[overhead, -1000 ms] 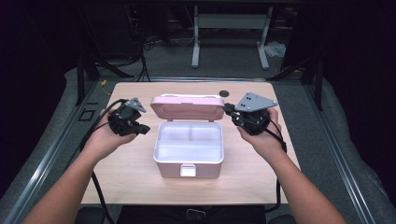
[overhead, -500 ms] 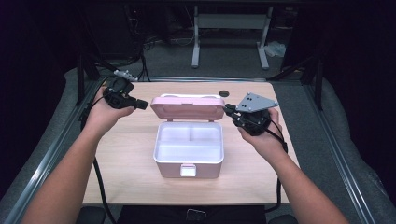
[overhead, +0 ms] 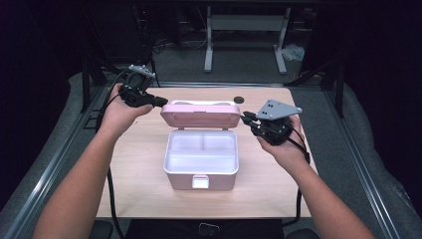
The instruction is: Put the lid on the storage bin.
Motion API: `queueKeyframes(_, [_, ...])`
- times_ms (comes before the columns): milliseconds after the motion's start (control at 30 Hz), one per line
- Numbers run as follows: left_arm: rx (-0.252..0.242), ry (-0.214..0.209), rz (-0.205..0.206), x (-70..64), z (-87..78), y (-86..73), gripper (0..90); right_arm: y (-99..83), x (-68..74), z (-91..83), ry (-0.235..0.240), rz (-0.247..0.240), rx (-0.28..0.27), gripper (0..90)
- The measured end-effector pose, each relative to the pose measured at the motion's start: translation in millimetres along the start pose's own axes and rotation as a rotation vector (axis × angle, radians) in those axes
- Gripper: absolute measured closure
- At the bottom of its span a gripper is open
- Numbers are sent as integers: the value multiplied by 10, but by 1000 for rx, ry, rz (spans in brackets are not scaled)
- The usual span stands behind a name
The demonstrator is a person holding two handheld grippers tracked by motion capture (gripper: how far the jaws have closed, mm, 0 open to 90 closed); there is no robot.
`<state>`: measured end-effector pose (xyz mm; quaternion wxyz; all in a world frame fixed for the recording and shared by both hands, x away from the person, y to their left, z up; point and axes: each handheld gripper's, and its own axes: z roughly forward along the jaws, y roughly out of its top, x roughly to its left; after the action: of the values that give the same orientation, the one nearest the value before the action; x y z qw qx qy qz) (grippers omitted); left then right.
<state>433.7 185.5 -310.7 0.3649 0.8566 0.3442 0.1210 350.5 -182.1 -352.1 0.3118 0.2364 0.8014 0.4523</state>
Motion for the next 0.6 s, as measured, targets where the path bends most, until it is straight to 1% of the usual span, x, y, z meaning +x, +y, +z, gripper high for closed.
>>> queueKeyframes(67, [2, 4, 9, -25, 3, -8, 900, -13, -2, -18, -2, 5, -1, 808])
queueKeyframes(200, [4, -14, 35, -93, 20, -70, 900, -71, -2, -107, -3, 12, -11, 807])
queueKeyframes(300, [12, -20, 61, -168, 38, -199, 900, -138, -33, -203, -17, 30, -14, 806])
queueKeyframes(400, [14, -43, 66, -232, 68, -353, 900, -191, -86, -281, -34, 56, -14, 807])
queueKeyframes(500, [26, -61, 73, -284, 115, -489, 900, -228, -118, -309, -43, 73, -10, 807])
queueKeyframes(600, [34, -60, 78, -329, 164, -649, 900, -257, -108, -301, -45, 76, -9, 807])
